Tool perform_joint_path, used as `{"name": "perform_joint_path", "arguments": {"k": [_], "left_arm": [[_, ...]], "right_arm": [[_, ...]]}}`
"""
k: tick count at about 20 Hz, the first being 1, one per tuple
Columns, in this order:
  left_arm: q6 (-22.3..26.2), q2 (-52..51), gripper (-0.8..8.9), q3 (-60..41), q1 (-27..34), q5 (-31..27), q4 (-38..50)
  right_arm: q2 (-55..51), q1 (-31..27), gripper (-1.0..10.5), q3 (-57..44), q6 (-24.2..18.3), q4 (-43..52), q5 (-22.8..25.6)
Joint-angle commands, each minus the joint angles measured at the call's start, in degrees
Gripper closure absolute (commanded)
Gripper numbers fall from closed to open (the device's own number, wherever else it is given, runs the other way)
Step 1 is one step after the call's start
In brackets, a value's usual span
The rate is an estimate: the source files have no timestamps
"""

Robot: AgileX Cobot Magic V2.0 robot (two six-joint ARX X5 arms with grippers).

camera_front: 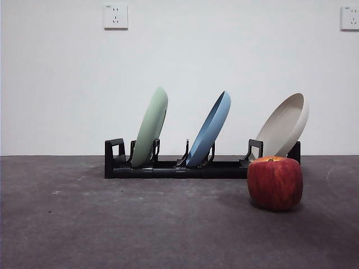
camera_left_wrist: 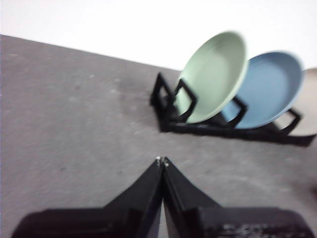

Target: Take the green plate from the plate rack,put the plate on the table,take the apple from the table,put the apple in the plate

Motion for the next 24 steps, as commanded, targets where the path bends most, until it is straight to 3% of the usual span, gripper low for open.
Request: {"name": "perform_joint_path", "arguments": {"k": [1,8,11,18,24], "left_arm": [[-3.0,0.9,8.20,2.5,-0.2,2.0,-0.4],[-3.8,7.3,8.20,11.0,-0.2,8.4,-4.1],[-3.0,11.3,8.20,15.4,-0.2,11.7,-6.1],[3.8,21.1,8.20,26.6,-0.2,20.6,-13.4],[9.4,28.0,8.20,33.5,-0.2,28.5,-20.2]], "right_arm": [[2.1,0.1,9.6,3.2,1.4,0.7,-0.2],[11.8,0.1,9.6,13.3,0.7,-1.7,-6.3],[16.9,0.1,9.6,19.0,-1.9,-5.9,-10.5],[29.1,0.2,9.6,33.3,-13.9,-21.6,-19.3],[36.7,0.9,9.6,42.9,-23.7,-34.5,-22.6]]}}
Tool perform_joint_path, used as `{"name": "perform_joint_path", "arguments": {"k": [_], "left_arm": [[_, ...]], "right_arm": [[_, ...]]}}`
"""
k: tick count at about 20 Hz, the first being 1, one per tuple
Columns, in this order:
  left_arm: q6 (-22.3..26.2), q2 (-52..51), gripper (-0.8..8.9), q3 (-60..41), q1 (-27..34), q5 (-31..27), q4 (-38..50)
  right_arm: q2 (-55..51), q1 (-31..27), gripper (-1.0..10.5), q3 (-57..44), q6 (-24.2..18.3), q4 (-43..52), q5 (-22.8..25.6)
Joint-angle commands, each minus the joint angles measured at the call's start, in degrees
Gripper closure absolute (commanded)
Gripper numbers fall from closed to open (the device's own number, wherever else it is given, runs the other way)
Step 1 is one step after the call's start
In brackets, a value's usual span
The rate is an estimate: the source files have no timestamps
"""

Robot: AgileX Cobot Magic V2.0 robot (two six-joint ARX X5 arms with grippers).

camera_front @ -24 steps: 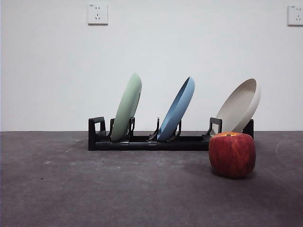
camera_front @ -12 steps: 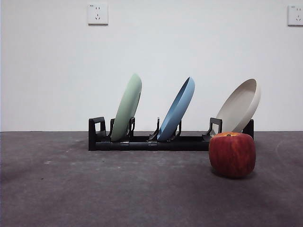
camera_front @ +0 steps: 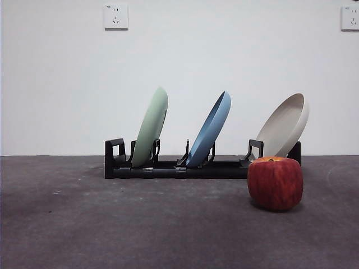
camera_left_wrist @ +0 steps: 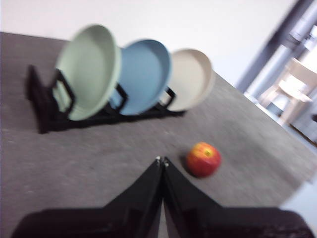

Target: Take the green plate from the plate rack,put the plate on the table,take the apple from the table,put the apple in the plate

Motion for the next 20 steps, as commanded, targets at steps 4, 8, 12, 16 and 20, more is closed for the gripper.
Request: {"name": "perform_joint_path", "arguments": {"k": [4,8,12,16,20], "left_arm": [[8.7,4.4,8.20,4.4,-0.2,5.4,-8.6],[13.4,5.7,8.21,5.8,-0.2,5.3,-14.9],[14.0,5.7,7.73,5.9,-0.2,4.8,-16.4],[12.0,5.7,2.09,5.9,-0.2,4.9,-16.2],[9.9,5.7,2.12,5.9,-0.2,4.9,-13.4]], "right_arm": [[5.1,1.7,9.6,7.3,-11.4,-12.9,-0.2],[6.3,2.4,9.6,9.0,-14.2,-19.1,-0.1],[6.3,2.5,9.0,9.0,-14.1,-19.5,0.2],[6.4,2.5,2.1,9.0,-10.4,-19.5,0.4],[6.6,2.5,1.9,9.0,-10.0,-19.7,0.3]]}}
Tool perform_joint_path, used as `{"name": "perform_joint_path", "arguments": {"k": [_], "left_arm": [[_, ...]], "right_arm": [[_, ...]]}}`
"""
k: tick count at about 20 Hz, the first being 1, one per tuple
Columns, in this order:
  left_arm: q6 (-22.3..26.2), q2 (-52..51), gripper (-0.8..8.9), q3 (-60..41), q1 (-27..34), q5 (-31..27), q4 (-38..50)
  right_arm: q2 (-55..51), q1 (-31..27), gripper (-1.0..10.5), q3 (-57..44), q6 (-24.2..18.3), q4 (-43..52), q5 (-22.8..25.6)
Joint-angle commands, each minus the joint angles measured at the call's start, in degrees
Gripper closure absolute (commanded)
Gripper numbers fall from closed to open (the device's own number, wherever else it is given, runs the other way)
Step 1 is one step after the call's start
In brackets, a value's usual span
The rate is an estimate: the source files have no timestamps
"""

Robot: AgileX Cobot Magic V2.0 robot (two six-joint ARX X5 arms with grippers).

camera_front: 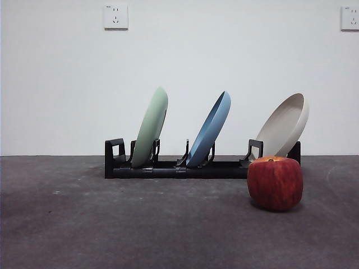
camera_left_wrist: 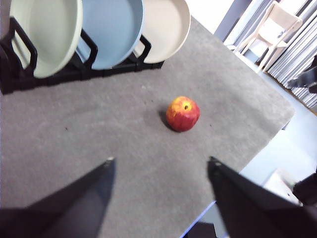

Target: Take the green plate from the plate rack,put the plate on the table,take the apple from the table,put the apple in the plate

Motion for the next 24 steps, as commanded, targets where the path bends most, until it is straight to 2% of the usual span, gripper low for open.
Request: {"name": "perform_joint_path", "arguments": {"k": [1,5,9,16,24], "left_arm": [[-2.5,0.1,2.12,0.2,-0.2,0.0,2.1],[-4.7,3.0,2.12,1.0,-2.6,-1.3,6.5],[-4.7,10.5,2.12,7.1,-8.7,-8.9,9.1],[-4.0,34.9,2.20,24.1,-20.5,-21.6,18.2],[-4.1,61.1,2.20,40.7,-22.7,-26.6,24.9]], "right_arm": [[0.0,0.2,1.9,0.2,0.7,0.0,0.0],[0.0,0.2,1.9,0.2,1.1,0.0,0.0],[0.0,0.2,1.9,0.2,1.1,0.0,0.0],[0.0,0.2,1.9,0.2,1.1,0.0,-0.2],[0.0,0.2,1.9,0.2,1.3,0.0,-0.2]]}}
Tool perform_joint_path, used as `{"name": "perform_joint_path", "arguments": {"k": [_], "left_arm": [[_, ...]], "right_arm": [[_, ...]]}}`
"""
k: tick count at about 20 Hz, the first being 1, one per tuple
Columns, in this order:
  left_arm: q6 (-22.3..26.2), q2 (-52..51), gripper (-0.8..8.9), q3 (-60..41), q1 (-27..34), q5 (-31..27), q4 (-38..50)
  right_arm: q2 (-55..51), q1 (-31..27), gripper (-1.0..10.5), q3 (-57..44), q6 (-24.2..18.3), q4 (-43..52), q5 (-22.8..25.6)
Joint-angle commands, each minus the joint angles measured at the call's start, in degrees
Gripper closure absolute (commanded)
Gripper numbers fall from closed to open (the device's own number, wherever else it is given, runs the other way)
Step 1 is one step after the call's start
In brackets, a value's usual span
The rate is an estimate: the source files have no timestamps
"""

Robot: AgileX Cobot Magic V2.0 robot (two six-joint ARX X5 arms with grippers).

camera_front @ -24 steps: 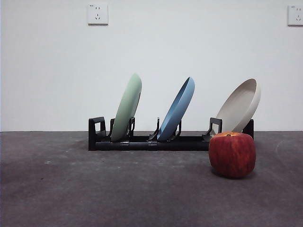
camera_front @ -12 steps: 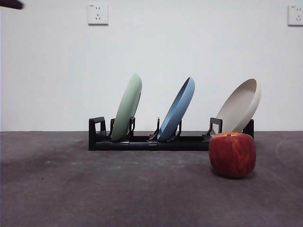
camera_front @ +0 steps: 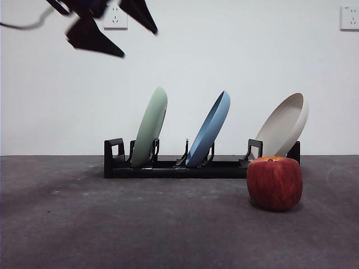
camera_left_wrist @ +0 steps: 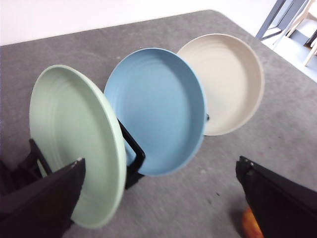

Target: Take the green plate from the plate rack,put the plate on the table,take the apple from the table,put the apple in the plate

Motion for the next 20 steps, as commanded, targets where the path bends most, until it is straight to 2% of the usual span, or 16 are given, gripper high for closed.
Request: {"name": "perform_joint_path", "arguments": {"k": [1,5,11,17,18,20], "left_arm": [[0.2,5.5,2.20,3.1,-0.8,-1.9,2.8],[0.1,13.9,2.21,7.0,-1.6,-5.7,7.8],[-1.7,21.0,2.43,7.8,-2.0,-5.8,12.4],[-1.7,21.8,6.67,7.8,-2.2,-5.2,12.3],[-1.7,21.8,6.98,7.8,-2.2,-5.1,11.8],[-1.7,21.8,6.98,7.8,-2.2,-3.9,10.9]], "right_arm": [[0.0,0.2,1.9,0.2,0.4,0.1,-0.2],[0.0,0.2,1.9,0.2,0.6,0.1,-0.2],[0.0,0.2,1.9,0.2,0.8,0.1,-0.1],[0.0,0.2,1.9,0.2,0.8,0.1,0.0],[0.0,0.2,1.9,0.2,0.8,0.1,0.0],[0.0,0.2,1.9,0.2,0.8,0.1,0.0]]}}
